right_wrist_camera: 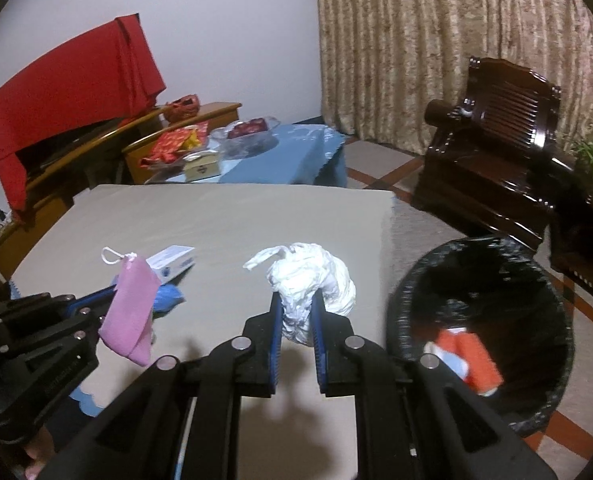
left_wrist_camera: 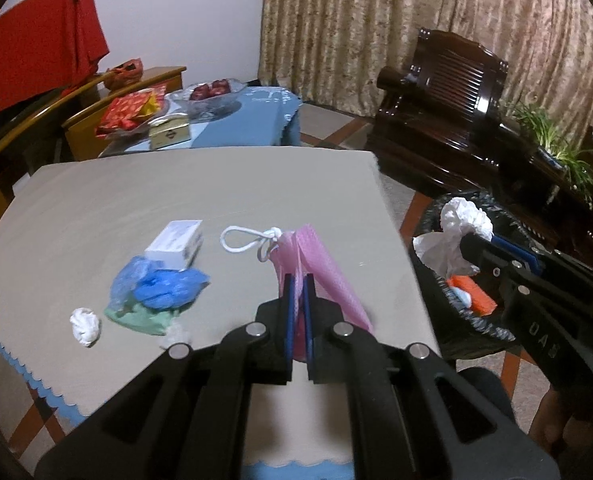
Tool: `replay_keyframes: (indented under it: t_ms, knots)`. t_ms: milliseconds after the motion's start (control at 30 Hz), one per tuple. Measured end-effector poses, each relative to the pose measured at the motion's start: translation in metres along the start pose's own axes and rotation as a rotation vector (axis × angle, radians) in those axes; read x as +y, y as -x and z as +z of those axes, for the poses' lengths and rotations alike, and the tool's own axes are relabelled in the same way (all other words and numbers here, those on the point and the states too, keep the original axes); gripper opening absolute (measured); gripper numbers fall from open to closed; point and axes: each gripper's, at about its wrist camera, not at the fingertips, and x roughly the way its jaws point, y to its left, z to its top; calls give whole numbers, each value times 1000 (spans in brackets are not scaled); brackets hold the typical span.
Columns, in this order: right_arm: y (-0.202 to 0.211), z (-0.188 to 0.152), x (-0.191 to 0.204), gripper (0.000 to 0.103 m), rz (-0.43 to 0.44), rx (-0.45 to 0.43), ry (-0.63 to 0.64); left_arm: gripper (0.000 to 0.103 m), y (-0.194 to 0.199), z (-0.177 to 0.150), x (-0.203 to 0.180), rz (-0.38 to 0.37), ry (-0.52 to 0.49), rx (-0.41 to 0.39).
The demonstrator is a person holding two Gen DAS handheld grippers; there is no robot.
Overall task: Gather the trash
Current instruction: 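Carry the pink mask and white tissue to the black bin and release both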
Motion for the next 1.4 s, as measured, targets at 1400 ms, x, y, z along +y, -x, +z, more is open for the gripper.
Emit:
replay_keyframes:
  t_ms: [1400]
  knots:
    - [-34, -19, -261, 14, -209, 90, -149, 4, -129, 18, -248, -161, -154, 124]
